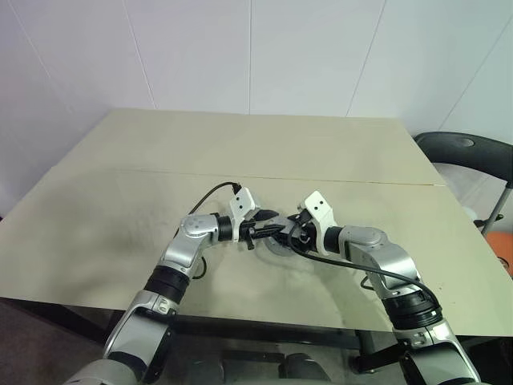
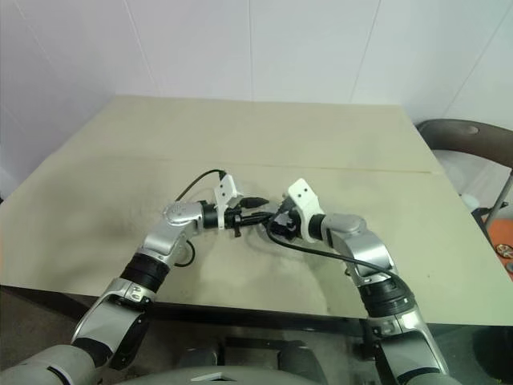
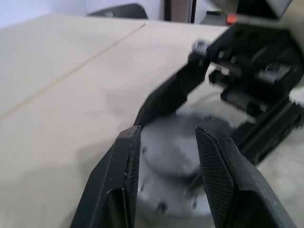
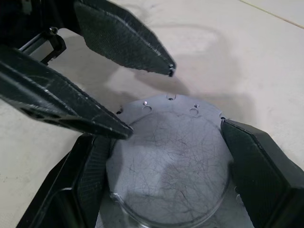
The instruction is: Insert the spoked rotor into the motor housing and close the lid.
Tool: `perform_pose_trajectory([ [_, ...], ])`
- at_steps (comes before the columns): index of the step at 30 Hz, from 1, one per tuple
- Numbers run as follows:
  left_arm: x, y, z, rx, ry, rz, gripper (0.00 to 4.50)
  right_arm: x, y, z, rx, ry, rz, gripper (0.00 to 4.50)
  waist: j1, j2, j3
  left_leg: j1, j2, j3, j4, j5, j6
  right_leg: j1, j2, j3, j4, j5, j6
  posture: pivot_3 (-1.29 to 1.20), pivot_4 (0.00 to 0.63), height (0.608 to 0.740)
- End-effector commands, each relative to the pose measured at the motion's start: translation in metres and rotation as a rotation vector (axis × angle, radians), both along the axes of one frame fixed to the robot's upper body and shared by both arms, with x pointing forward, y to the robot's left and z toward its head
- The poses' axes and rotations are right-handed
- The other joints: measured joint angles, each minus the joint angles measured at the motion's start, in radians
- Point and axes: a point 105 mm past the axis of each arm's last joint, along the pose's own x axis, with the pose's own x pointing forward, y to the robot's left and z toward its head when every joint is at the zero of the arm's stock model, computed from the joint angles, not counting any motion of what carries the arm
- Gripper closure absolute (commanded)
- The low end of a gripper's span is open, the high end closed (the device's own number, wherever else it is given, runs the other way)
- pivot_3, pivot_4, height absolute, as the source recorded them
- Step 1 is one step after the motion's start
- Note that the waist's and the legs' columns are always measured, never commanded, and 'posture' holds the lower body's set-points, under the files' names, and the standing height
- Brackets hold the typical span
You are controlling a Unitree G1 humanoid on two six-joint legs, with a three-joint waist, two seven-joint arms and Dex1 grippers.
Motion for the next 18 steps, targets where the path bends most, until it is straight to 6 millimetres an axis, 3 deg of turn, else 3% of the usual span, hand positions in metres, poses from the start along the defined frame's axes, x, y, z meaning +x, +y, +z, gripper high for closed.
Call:
perform_pose_trajectory([
  [1,-0.004,-0.010,0.003,0.012,-0.024,-0.044,2.56,-0.010,-0.019,-0.045,-0.117,0.146,-0.061,1.19,-0.001,-0.001,-0.001,0.001,0.000,0.000,0.000,0.000,0.000,0.000,0.000,0.000,0.000,-0.001,-0.001,0.00,0.000,0.740],
  [8,-0.003,-0.004,0.001,0.023,-0.023,-0.038,2.56,-0.018,-0.031,-0.064,-0.249,0.162,-0.043,1.19,-0.001,-0.001,-0.002,0.014,0.000,0.000,-0.001,0.000,-0.001,0.012,-0.001,0.000,-0.005,-0.004,0.001,0.00,0.000,0.740],
  [18,-0.001,-0.006,0.000,0.021,-0.025,-0.017,2.56,-0.016,-0.030,-0.060,-0.244,0.139,-0.035,1.19,-0.003,0.000,-0.003,0.015,-0.003,0.002,-0.001,-0.001,-0.001,0.017,-0.006,0.000,-0.014,-0.004,0.001,0.00,0.000,0.740],
])
